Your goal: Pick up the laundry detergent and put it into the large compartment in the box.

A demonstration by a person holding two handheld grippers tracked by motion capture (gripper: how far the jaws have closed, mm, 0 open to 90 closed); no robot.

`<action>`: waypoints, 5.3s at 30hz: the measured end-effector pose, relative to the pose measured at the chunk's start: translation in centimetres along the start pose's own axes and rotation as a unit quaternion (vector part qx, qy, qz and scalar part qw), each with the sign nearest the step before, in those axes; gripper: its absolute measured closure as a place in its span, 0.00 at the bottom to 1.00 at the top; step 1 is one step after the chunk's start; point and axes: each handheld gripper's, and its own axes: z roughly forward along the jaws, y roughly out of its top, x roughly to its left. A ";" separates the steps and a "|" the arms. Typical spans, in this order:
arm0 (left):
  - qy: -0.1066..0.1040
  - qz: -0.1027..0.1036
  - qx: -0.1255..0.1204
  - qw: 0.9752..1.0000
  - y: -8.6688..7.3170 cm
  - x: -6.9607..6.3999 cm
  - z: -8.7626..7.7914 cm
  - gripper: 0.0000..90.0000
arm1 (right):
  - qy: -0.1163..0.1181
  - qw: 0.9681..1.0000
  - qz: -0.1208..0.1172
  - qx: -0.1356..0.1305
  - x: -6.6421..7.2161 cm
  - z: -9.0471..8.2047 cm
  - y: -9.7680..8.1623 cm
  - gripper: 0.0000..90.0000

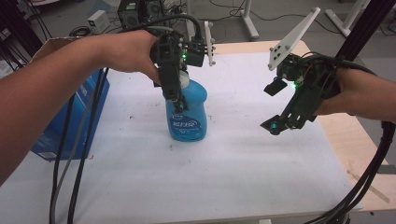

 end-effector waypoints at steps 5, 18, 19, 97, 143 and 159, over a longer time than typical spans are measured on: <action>-0.006 0.005 -0.002 1.000 0.0 -0.1 -0.1 0.41 | 0.000 1.000 0.001 0.000 0.0 0.0 -0.1 0.01; 0.000 -0.014 0.005 1.000 -0.1 -0.5 -0.5 0.42 | -0.001 1.000 0.003 0.001 0.0 0.0 -0.1 0.01; -0.002 -0.026 0.005 1.000 -0.1 -0.4 -0.6 0.42 | -0.001 1.000 0.003 0.001 0.0 0.0 -0.1 0.01; 0.143 -0.321 -0.030 0.936 -21.9 -8.2 -24.1 0.42 | 0.000 1.000 -0.016 0.005 1.0 0.0 1.8 0.01; 0.100 -0.309 0.017 0.946 -26.3 -4.9 -8.7 0.42 | 0.001 1.000 -0.003 0.015 0.6 0.6 1.3 0.01; 0.094 -0.310 0.017 0.946 -26.8 -4.6 -6.5 0.42 | 0.002 1.000 0.000 0.019 0.6 0.8 1.2 0.01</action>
